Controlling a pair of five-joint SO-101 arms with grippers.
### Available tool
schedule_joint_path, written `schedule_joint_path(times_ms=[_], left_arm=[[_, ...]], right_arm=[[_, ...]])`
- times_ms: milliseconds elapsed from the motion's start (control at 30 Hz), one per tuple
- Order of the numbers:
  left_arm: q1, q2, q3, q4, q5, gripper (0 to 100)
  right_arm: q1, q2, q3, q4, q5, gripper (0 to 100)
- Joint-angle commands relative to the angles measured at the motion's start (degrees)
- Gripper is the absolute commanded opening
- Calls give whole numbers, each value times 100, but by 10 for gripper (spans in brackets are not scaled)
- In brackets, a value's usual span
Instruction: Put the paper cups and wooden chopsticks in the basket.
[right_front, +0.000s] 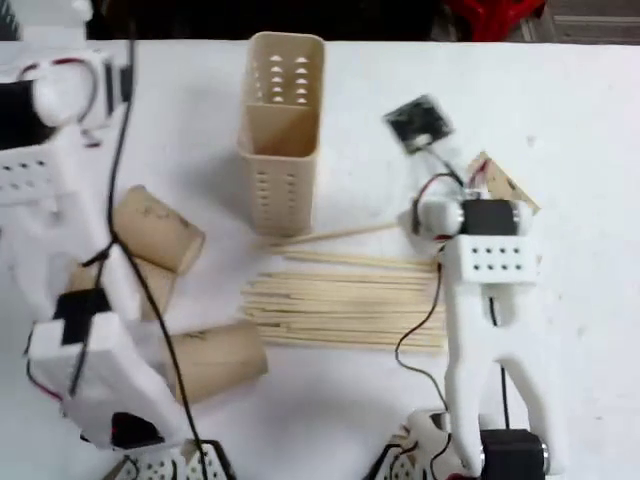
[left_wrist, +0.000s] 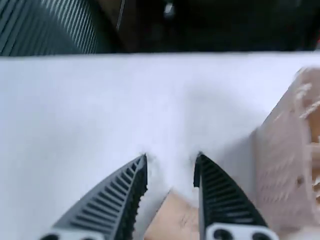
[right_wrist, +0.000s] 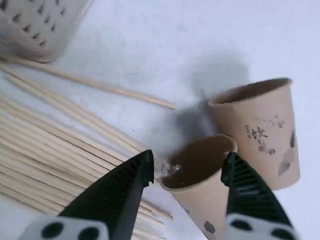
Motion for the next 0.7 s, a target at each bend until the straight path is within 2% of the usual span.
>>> schedule_joint_path(times_ms=[0,100,233,367,467,567,667], left_arm=[[-426,-673,1354,-26,-598,171],[-664,-848,2514,-273,-985,172],[-998,-980,4141,-1389,-1134,170],[-1138,-1270,5723,-2418,-1143,172],[-1103,-1560,6778,-3253,-1020,172],[-980,-1771,7596,-4097,-431,172],[-831,-1842,8281,-4765,158,172]], right_arm=[[-426,-136,-290,48,255,229],[-708,-66,-281,189,686,231],[-875,602,-316,40,1134,232],[-470,1349,-888,-198,1125,233],[163,1701,-1855,-189,448,231],[620,2035,-2831,75,-440,231],[760,2633,-3578,523,-756,231]])
